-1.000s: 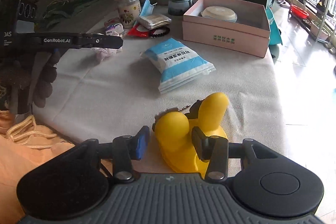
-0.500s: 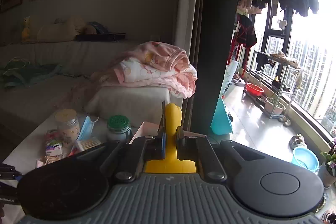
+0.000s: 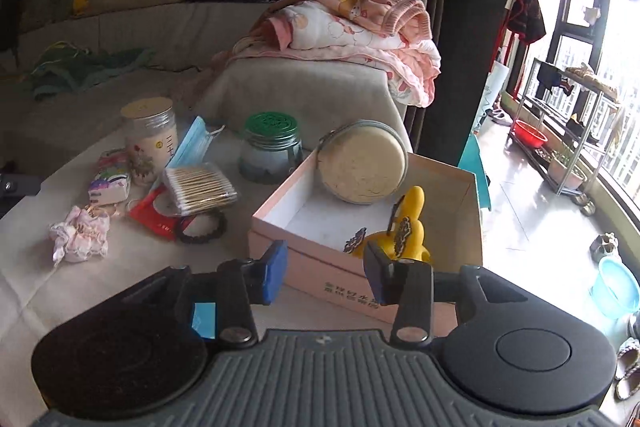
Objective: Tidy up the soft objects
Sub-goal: 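Grasp the Kleenex tissue pack with the left tool and lift it, then carry the tissue pack to the box with the left tool while the right grasps the lace sock, then lower the pink lace sock into the pink box and open the right tool, then grasp the blue wet-wipe pack with the right tool while the left grasps the ribbon clip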
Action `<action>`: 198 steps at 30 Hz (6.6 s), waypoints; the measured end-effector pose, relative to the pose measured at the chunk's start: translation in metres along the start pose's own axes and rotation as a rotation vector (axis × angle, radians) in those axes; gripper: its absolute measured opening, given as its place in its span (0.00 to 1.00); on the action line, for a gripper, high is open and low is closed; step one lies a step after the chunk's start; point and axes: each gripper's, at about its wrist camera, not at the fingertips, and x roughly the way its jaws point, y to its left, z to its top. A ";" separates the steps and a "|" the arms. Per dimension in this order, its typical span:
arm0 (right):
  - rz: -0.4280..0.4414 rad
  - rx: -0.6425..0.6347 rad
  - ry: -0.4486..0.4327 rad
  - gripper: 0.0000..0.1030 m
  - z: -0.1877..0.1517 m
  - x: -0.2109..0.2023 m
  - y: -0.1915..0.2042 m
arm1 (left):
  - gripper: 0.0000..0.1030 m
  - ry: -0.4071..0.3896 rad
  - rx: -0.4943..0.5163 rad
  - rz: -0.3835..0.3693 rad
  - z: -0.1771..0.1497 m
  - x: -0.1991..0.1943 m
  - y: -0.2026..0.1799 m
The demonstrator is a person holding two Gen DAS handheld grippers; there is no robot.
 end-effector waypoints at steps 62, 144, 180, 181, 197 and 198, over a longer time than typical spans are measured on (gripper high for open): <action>0.248 -0.134 0.069 0.59 -0.024 0.057 0.115 | 0.54 0.248 0.093 0.131 0.042 0.142 0.043; -0.114 0.317 0.119 0.50 0.116 0.094 -0.118 | 0.55 0.085 -0.004 -0.016 0.017 0.068 0.013; 0.022 0.146 0.107 0.58 -0.063 0.016 -0.009 | 0.54 0.250 0.263 0.172 -0.015 0.095 -0.025; 0.024 0.152 0.103 0.58 -0.064 0.015 -0.010 | 0.54 0.252 0.252 0.174 -0.014 0.094 -0.021; 0.250 -0.073 0.086 0.65 -0.064 -0.010 0.038 | 0.54 0.247 0.216 0.098 -0.004 0.116 -0.022; 0.251 -0.069 0.099 0.66 -0.063 -0.006 0.038 | 0.54 0.251 0.224 0.096 -0.004 0.116 -0.023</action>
